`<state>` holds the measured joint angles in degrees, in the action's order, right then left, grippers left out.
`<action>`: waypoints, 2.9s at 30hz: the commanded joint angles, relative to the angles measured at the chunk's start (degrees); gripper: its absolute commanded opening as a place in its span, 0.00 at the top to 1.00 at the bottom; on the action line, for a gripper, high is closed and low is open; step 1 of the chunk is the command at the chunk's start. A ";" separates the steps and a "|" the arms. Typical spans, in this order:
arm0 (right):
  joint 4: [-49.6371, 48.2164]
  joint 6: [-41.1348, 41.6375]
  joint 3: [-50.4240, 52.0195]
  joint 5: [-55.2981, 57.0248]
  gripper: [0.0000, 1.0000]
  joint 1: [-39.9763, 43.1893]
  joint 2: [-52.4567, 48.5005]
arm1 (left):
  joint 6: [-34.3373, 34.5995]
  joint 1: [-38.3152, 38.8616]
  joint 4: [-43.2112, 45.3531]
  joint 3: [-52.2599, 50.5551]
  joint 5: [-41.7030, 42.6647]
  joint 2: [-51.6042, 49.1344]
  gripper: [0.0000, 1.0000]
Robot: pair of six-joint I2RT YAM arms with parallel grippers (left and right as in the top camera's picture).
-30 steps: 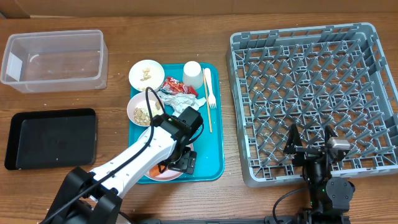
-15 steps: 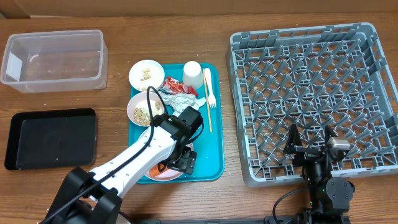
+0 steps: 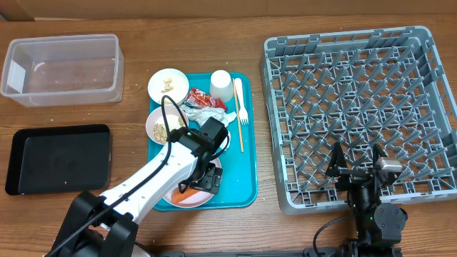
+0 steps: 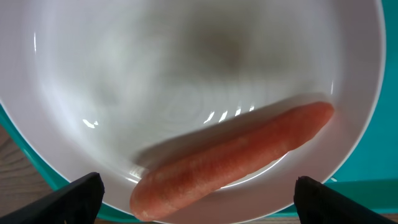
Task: Sort waste into correct bins and load items into the dishwasher rack
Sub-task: 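Lower the left gripper and grasp the orange carrot on the plate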
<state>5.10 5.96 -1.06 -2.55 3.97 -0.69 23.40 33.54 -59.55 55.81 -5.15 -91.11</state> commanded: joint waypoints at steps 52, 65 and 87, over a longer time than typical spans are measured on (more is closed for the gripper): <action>-0.42 -0.39 0.59 0.35 0.00 -0.44 0.46 | -2.21 -17.46 8.81 -4.07 -0.66 -9.40 0.00; -0.42 -0.39 0.59 0.35 0.00 -0.44 0.46 | -4.79 -20.02 10.75 -3.93 3.10 -9.40 0.00; -0.42 -0.39 0.59 0.35 0.00 -0.44 0.46 | -8.70 -20.02 8.66 -3.96 12.74 -9.40 0.55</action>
<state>5.15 5.93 -1.06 -2.52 3.97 -0.69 17.21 13.74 -51.09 53.41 2.55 -97.95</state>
